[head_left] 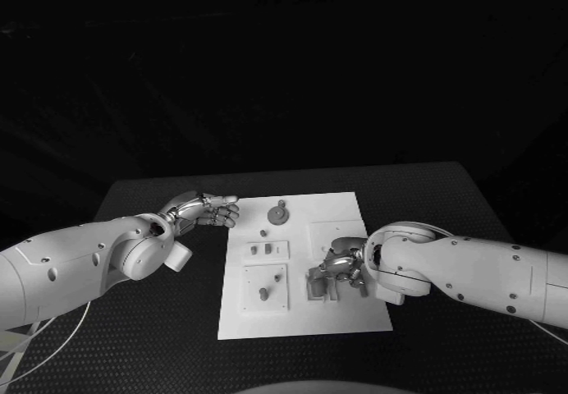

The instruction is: Assemble the parts on the task board

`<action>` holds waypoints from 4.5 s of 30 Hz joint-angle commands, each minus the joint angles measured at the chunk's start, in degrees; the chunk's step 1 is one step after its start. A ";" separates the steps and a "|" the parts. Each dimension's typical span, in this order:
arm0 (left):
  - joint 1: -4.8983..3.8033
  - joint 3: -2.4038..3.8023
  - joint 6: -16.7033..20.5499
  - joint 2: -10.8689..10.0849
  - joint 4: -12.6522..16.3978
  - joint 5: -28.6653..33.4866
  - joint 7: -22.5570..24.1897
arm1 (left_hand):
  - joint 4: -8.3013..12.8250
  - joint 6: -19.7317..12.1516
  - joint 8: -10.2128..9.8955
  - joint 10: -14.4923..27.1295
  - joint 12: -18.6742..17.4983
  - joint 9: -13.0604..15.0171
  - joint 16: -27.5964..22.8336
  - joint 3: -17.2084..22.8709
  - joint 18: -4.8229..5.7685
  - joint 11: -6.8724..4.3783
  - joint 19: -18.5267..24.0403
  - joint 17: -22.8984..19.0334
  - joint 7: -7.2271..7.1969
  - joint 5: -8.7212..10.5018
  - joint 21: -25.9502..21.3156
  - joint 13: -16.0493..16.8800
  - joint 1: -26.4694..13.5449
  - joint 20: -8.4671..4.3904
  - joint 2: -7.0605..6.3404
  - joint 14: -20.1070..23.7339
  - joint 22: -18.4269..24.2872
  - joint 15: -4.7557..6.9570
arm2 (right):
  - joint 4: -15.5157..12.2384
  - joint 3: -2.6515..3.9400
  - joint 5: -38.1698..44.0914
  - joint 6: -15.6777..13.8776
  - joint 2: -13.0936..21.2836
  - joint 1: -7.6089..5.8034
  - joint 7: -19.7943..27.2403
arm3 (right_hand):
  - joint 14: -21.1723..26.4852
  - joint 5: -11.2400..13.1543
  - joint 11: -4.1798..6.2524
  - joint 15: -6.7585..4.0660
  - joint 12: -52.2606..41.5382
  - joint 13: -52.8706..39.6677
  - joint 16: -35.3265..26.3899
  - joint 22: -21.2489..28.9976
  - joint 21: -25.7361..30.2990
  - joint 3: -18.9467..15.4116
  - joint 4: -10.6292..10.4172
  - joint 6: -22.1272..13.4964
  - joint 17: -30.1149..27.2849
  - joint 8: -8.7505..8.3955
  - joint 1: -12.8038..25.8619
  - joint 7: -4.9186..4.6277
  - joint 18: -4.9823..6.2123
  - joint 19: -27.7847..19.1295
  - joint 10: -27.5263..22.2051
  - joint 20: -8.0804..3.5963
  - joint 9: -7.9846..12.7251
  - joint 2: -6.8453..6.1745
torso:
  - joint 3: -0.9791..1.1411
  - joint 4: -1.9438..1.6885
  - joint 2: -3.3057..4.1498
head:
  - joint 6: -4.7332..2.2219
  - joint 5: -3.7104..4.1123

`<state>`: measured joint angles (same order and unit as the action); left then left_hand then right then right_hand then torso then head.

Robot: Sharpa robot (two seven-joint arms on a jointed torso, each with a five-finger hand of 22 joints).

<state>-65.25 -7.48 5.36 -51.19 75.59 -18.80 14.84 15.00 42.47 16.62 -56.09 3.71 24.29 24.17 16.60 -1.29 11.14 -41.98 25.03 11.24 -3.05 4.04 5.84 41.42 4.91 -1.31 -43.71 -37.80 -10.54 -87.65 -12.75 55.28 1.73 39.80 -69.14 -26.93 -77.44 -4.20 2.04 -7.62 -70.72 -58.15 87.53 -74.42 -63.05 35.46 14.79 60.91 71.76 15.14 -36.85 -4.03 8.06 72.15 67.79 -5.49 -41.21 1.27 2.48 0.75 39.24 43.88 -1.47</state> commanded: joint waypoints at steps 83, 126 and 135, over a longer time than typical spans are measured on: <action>-0.07 0.04 -1.46 0.08 -0.03 1.21 -0.17 | 0.76 0.20 0.59 0.29 0.29 0.18 -0.24 0.27 -0.12 0.09 0.53 0.26 1.14 0.20 0.14 -0.20 -0.18 -0.07 0.31 0.33 0.07 -0.03 | 1.90 -0.40 1.83 1.54 -1.66 0.99 -1.30 | 2.43 -0.26 -0.32 0.02 1.23 -0.41 -1.99 0.01 1.88 3.71 -8.69 -0.78 -1.83 -2.10 2.11 -0.62 6.94 -0.16 -1.24 0.16 -0.53 -12.59 | 0.03 0.08 0.00 | 1.55 -1.86; -0.05 0.04 -2.08 -0.06 -0.12 1.21 0.44 | 0.88 0.30 0.70 0.24 0.33 0.24 -0.28 0.18 -0.11 0.08 0.53 0.36 1.10 0.21 0.16 -0.25 -0.55 -0.05 0.33 0.34 0.06 -0.05 | -2.25 0.33 15.38 7.31 10.64 -2.51 -3.48 | 1.00 -0.23 0.03 -0.25 1.08 -0.42 -1.88 -0.56 1.64 1.25 -3.27 0.18 -0.52 -1.90 -1.01 -0.25 6.94 0.38 -0.29 0.26 -1.36 -7.76 | 0.12 0.19 0.01 | 0.69 -0.22; -0.05 0.04 -2.22 0.01 -0.23 1.21 0.42 | 0.90 0.30 0.70 0.24 0.33 0.24 -0.29 0.18 -0.12 0.08 0.53 0.37 1.09 0.21 0.16 -0.26 -0.57 -0.05 0.35 0.35 0.06 -0.05 | -1.50 -0.27 17.78 7.65 9.68 -1.52 -3.75 | 0.86 -0.25 0.05 -0.23 1.07 -0.42 -1.85 -0.59 1.65 1.15 -3.05 0.34 -0.34 -1.85 -1.01 -0.22 6.94 0.38 -0.21 0.31 -1.39 -7.86 | 0.08 0.04 0.03 | 0.75 -0.09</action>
<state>-65.25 -7.48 4.04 -51.28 75.31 -17.89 14.43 15.61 42.47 17.03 -56.10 3.71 24.49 24.17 16.89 -1.29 11.14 -41.77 25.33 11.24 -3.05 4.05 5.68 41.16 4.71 -1.05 -43.71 -37.78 -10.53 -89.23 -13.01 70.61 7.85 49.61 -70.80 -30.24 -76.36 -4.66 2.05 -7.87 -69.83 -58.59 85.96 -74.93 -61.53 36.70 11.47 60.82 71.37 13.01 -37.96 -4.13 9.43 72.39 67.38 -5.32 -42.51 -7.00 2.58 0.84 39.26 44.56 -1.55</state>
